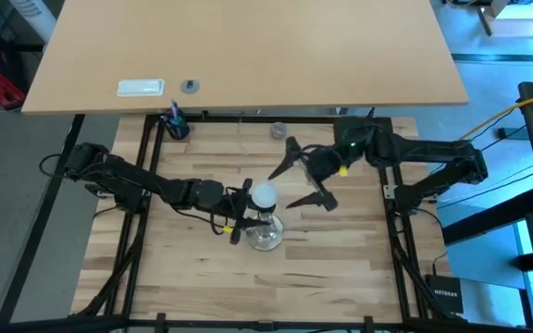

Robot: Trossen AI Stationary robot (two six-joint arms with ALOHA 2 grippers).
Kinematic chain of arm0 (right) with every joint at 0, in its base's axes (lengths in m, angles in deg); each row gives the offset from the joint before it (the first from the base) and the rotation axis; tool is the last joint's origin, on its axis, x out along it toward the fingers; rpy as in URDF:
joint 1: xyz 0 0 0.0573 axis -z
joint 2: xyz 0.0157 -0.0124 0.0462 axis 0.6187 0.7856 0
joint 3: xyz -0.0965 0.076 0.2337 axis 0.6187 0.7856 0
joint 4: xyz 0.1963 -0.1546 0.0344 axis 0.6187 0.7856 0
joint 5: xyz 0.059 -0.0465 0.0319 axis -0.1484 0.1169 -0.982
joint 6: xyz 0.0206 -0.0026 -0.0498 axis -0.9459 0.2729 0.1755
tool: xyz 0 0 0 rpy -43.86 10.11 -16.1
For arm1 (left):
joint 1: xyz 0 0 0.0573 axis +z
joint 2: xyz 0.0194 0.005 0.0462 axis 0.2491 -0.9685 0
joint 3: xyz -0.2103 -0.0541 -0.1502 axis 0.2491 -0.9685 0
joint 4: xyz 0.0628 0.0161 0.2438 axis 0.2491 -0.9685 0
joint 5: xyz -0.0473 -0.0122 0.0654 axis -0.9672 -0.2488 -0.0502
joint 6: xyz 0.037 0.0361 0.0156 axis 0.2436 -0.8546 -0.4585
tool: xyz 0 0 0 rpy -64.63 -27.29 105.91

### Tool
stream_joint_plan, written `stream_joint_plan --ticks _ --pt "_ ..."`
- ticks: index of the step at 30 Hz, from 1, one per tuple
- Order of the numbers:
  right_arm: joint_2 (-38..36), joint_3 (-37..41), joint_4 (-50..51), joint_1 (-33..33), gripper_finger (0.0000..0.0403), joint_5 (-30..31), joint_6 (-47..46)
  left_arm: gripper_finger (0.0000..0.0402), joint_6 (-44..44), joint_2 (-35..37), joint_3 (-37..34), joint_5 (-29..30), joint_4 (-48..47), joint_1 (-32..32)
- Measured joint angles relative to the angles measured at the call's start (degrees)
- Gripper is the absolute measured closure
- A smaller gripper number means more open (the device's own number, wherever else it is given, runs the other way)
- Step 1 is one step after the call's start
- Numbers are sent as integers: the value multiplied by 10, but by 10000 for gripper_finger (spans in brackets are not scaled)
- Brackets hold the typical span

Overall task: Screw lightbulb
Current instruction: Insert the lightbulb into the silver lamp

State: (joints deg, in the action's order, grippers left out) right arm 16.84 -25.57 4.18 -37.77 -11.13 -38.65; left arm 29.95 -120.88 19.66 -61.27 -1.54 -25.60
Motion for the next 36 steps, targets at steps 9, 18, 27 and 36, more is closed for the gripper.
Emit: stream_joint_plan --ticks 9,18,27,36 --pt "48 1 -68 0 45 -24 -1 278 5 1 0 -11 -10 10" --pt "64 1 -96 -8 58 -33 -15 278 7 1 0 -9 -12 10" --pt "62 1 -91 -8 155 -25 -16 278 8 1 0 -8 -10 10" --pt "40 0 -43 -10 155 100 -36 278 29 1 17 96 -23 -5"
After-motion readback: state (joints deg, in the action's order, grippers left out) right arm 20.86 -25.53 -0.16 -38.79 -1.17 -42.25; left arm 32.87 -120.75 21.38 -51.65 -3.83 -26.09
